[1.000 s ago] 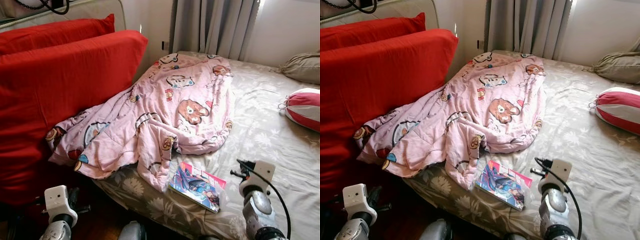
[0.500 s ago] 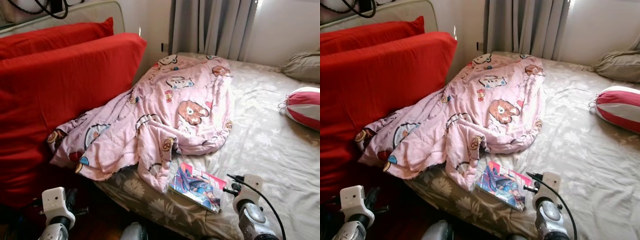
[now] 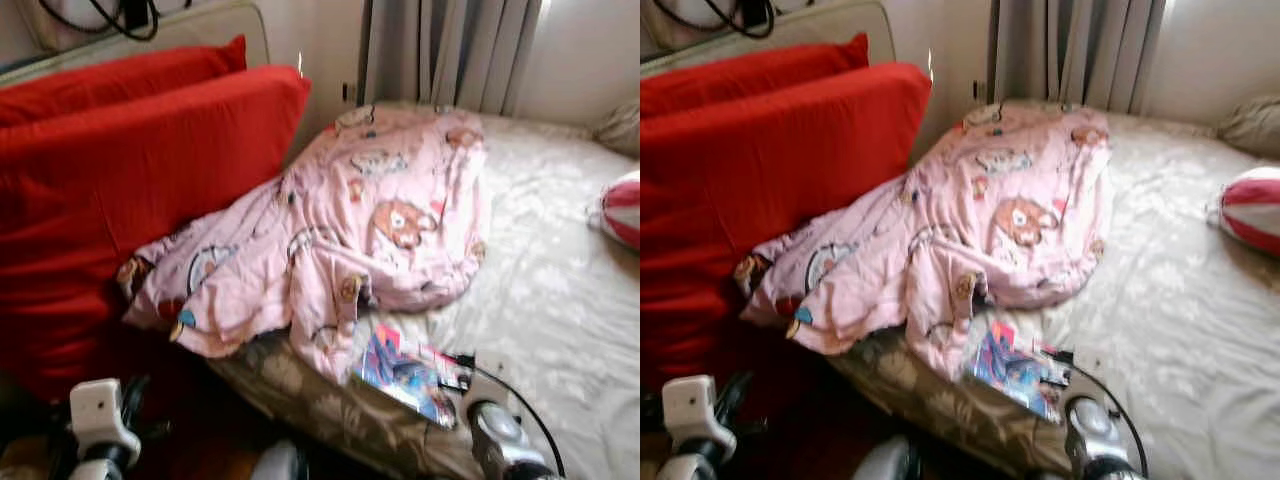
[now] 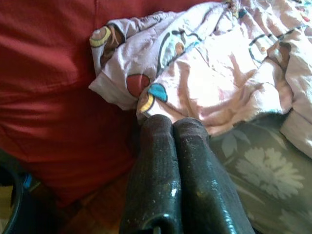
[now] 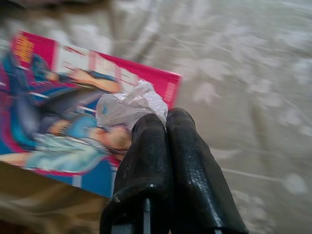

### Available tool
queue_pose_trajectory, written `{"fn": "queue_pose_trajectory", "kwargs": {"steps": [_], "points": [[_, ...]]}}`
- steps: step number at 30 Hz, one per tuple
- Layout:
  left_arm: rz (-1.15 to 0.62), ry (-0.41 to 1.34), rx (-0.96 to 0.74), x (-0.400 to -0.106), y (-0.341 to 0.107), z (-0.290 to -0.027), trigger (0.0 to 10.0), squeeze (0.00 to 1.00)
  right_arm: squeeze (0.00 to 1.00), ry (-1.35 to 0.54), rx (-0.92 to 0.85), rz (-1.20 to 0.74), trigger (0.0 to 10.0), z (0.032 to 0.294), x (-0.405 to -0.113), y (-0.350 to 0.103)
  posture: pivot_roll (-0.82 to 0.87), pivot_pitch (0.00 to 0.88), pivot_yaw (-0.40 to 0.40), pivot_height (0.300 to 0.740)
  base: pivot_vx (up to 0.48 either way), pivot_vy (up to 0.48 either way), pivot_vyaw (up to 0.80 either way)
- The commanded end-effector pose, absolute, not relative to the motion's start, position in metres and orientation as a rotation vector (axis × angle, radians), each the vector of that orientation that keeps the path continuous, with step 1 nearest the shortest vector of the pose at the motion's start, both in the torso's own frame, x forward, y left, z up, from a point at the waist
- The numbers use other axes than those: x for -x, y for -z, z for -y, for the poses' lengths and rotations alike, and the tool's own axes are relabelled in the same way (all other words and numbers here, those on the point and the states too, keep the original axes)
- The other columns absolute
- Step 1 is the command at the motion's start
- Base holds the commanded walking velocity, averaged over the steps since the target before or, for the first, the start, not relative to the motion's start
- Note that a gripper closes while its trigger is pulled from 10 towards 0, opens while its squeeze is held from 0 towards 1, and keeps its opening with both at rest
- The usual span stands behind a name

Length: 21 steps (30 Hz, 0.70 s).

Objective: Clean up the room

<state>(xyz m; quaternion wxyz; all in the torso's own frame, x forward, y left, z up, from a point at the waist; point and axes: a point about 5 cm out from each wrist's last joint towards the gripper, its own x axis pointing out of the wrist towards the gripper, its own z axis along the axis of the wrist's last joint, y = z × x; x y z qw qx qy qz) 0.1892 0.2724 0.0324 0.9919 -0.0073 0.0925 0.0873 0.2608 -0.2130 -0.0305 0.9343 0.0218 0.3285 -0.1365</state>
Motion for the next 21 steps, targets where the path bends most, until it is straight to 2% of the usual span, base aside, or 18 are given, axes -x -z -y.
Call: {"fn": "queue_pose_trajectory", "kwargs": {"steps": [1, 9, 12, 21], "points": [[-0.187, -0.173, 0.019, -0.186, -0.037, -0.269, 10.0, 0.0, 0.0, 0.347, -0.017, -0.66, 10.0, 0.227, -0.261, 0.027, 0.28, 0.131, 0.062, 0.647, 0.0, 0.0, 0.0], [-0.189, -0.179, 0.025, -0.174, -0.051, -0.266, 10.0, 0.0, 0.0, 0.36, 0.007, -0.674, 10.0, 0.235, -0.259, 0.026, 0.3, 0.203, 0.061, 0.647, 0.0, 0.0, 0.0], [-0.191, -0.181, 0.017, -0.163, -0.06, -0.265, 10.0, 0.0, 0.0, 0.328, -0.002, -0.68, 10.0, 0.231, -0.255, 0.03, 0.33, 0.266, 0.076, 0.647, 0.0, 0.0, 0.0], [-0.177, -0.164, -0.014, -0.157, -0.087, -0.262, 10.0, 0.0, 0.0, 0.287, -0.026, -0.686, 10.0, 0.215, -0.254, 0.035, 0.38, 0.352, 0.111, 0.647, 0.0, 0.0, 0.0]]}}
